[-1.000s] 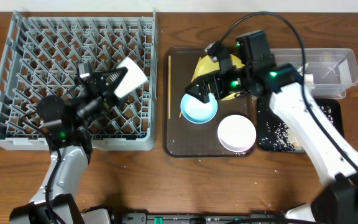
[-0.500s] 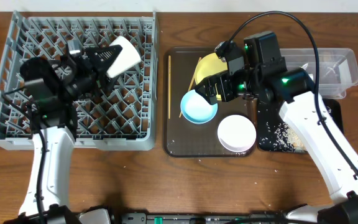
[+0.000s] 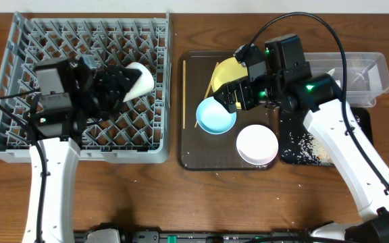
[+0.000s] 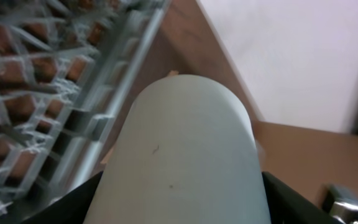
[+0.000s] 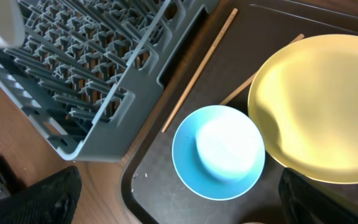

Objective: Sort waste into correct bins and load items into the dishwasher
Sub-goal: 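Lower the white cup into the rack and release it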

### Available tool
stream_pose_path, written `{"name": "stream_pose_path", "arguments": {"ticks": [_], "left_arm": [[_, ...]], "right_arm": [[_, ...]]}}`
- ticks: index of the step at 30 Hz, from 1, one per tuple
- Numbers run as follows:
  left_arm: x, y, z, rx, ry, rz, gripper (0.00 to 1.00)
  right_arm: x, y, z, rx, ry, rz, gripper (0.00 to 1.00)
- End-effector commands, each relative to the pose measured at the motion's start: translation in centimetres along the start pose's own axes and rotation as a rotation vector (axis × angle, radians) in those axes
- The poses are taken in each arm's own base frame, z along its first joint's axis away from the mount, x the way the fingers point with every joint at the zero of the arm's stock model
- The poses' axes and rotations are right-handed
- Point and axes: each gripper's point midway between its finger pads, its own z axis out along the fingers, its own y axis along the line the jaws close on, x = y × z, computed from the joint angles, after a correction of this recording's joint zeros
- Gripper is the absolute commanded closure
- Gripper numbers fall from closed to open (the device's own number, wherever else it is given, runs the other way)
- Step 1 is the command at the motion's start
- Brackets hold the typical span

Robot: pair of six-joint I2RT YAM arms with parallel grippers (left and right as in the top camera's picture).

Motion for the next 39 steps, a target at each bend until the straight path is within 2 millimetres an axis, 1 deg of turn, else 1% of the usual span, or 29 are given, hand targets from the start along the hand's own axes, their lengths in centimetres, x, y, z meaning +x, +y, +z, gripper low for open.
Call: {"name": "stream_pose_path", "arguments": {"ticks": [1,6,10,13,14,16,22,25,27,31,34,37,38,39], "left_arm": [[-1.4,0.7,-0.9,-0.185,-0.141,0.161,0.76],[-0.2,3.3,-0.9,-0.391,-0.165,0.207,0.76],[0.7,5.4,-0.5,-0.529,-0.141,0.248,0.76],[1.7,6.8,0.3,-0.593,-0.075,0.262,0.76],[2.5,7.9,0.6,-0.635,-0.027,0.257,0.77],[3.6,9.2,0.9,-0.689,0.038,0.252,0.77],[5.9,11.4,2.1,-0.786,0.176,0.267,0.77],[7.0,11.9,2.4,-0.813,0.223,0.274,0.77],[7.7,12.2,3.0,-0.824,0.25,0.29,0.77],[8.4,13.3,4.2,-0.856,0.292,0.297,0.76],[8.5,14.3,5.1,-0.888,0.317,0.288,0.72],[8.8,15.4,5.8,-0.918,0.348,0.278,0.71],[8.9,15.7,5.9,-0.927,0.357,0.275,0.66],[9.0,16.0,6.1,-0.936,0.367,0.271,0.52]], "right_arm": [[-0.3,0.2,-0.5,0.008,-0.016,-0.022,0.01],[-0.3,0.2,-0.5,0.009,-0.015,-0.022,0.01],[-0.3,0.1,-0.5,0.012,-0.015,-0.022,0.01],[-0.3,0.1,-0.5,0.012,-0.015,-0.022,0.01],[-0.2,0.1,-0.5,0.012,-0.015,-0.022,0.01],[-0.2,0.1,-0.5,0.011,-0.015,-0.022,0.01],[0.2,0.1,-0.5,0.012,0.002,-0.016,0.01],[0.2,0.1,-0.5,0.012,0.004,-0.014,0.01],[0.2,0.1,-0.5,0.012,0.002,-0.015,0.01],[0.3,0.1,-0.5,0.012,0.006,-0.014,0.01],[0.6,0.1,-0.5,0.013,0.016,-0.009,0.01],[0.9,0.0,-0.5,0.018,0.029,-0.005,0.01],[1.0,0.0,-0.5,0.018,0.033,-0.009,0.01],[1.1,0.0,-0.5,0.019,0.036,-0.008,0.01]]}}
